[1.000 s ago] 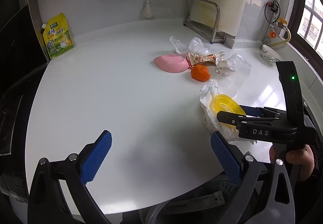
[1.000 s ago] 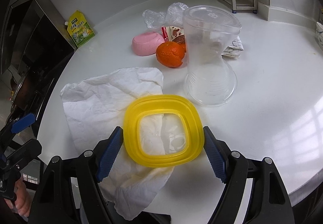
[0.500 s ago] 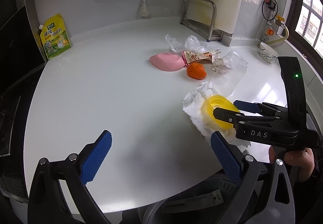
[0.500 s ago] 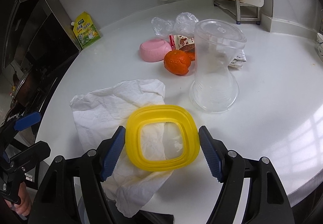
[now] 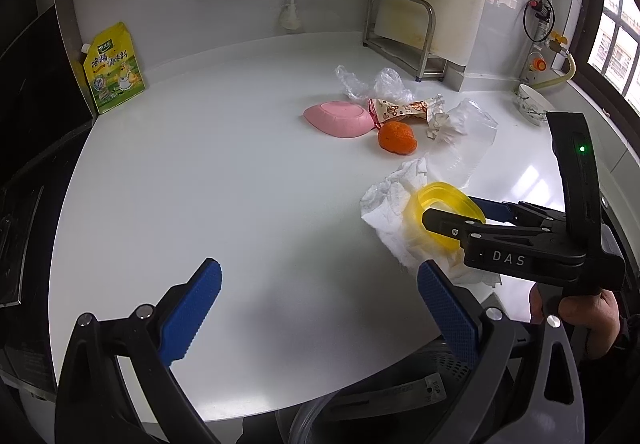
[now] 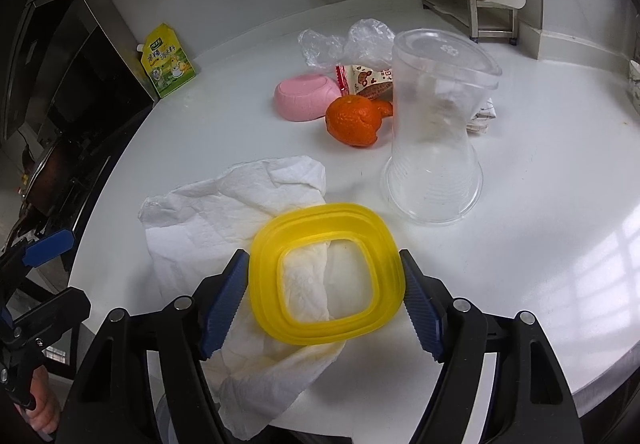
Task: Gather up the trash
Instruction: 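Close the right gripper on the yellow lid rim and lift it, then grasp the white tissue with the left gripper while the right holds the lid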
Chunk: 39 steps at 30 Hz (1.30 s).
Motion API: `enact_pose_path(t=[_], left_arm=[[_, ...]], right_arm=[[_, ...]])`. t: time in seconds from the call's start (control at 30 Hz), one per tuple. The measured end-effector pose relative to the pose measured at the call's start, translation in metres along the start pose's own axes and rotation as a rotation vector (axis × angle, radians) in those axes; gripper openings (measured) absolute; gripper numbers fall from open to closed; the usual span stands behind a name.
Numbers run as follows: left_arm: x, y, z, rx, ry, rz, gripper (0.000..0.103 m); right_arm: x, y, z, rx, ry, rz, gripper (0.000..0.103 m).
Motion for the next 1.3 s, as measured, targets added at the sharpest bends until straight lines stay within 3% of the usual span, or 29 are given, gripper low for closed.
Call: enact_pose_path(t=[0.2,0.37,0.57,0.87,1.1,1.17,1.23,1.3], left_arm=[[-0.001,0.0,0.001,-0.002,0.006,-0.004,0.097],[0.004,0.0,0.005,-0.02,0.028,-0.003,0.097],[0.022,-0.001,0.016,-0.037,0.07,0.026,0.097],[0.061,0.003,0.051,-0.08,0.112,0.145,0.097],[0.082,0.011,0.084,-0.111,0.094,0.259,0.097],[0.083,0.014,0.089,-0.098,0.078,0.297,0.095],[0.084,0.018,0.095,-0.113,0.08,0.327,0.077],[0.085,0.02,0.098,-0.139,0.11,0.323,0.068]], right_arm=[[-0.003,-0.003,-0.009,0.039,0.03,-0.018,0.068],[0.005,-0.002,-0.025,0.08,0.03,0.04,0.068],[0.019,0.006,-0.053,0.122,0.093,0.117,0.068],[0.036,0.052,-0.114,0.169,0.235,0.301,0.068],[0.021,0.087,-0.149,0.204,0.274,0.446,0.068],[0.016,0.096,-0.157,0.205,0.289,0.475,0.068],[0.011,0.104,-0.164,0.205,0.303,0.499,0.068],[0.008,0.112,-0.17,0.203,0.316,0.528,0.068]])
Point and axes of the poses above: each gripper's, at about its wrist camera, not at the fingertips, and z roughly the way its jaws point, x to its right, y to its underside, the point moved 8 cm from there along z, roughly the way its jaws point, and after that the axes turned 14 degrees about -z, right-handed, at the moved point
